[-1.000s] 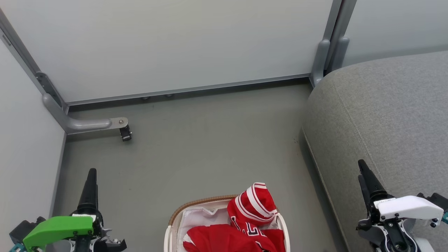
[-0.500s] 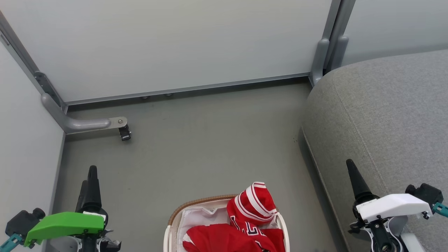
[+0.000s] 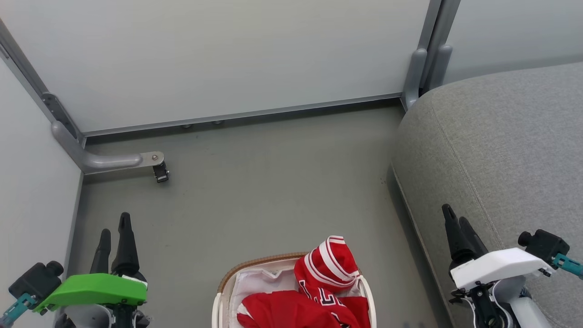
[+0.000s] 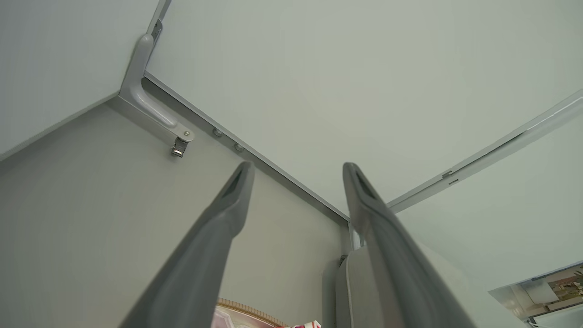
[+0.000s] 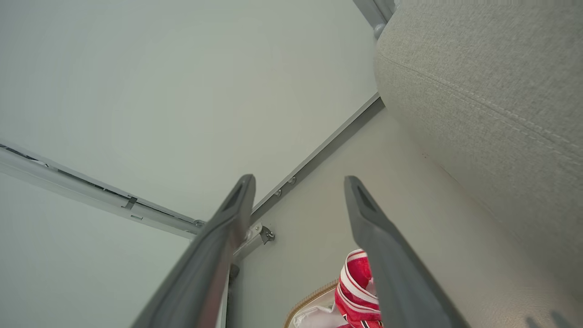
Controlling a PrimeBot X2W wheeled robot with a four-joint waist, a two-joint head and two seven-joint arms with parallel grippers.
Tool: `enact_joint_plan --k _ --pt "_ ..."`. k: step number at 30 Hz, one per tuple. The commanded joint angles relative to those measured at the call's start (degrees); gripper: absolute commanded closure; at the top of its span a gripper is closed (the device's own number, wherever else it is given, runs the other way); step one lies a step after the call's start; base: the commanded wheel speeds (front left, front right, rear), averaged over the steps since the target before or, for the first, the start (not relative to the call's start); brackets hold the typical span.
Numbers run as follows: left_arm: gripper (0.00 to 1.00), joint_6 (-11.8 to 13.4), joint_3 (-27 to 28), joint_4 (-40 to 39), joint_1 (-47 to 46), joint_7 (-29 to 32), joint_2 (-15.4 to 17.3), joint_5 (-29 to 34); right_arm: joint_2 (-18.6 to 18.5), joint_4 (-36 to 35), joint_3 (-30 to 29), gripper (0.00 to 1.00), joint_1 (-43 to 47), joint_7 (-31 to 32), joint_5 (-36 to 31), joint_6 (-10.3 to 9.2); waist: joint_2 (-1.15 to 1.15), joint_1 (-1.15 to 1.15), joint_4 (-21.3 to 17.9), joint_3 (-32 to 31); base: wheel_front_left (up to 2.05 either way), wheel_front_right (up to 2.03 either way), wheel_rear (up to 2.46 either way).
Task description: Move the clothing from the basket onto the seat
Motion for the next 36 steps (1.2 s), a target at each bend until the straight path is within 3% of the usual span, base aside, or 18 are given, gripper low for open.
enact_joint_plan --k 1,36 --pt "0.0 0.0 -0.3 -0.7 -0.7 -0.6 0.9 2.4 -0.6 -0.4 0.3 0.0 -1.5 -0.7 -2.1 0.02 0.0 0.0 0.0 0.0 0.0 0.0 0.0" --pt "0.0 0.0 -2.2 0.3 1.2 -6.2 2.7 26.8 -1.2 0.0 4.2 0.0 -2.1 -6.3 -25.9 0.02 0.0 0.0 -0.8 0.1 0.0 0.0 0.0"
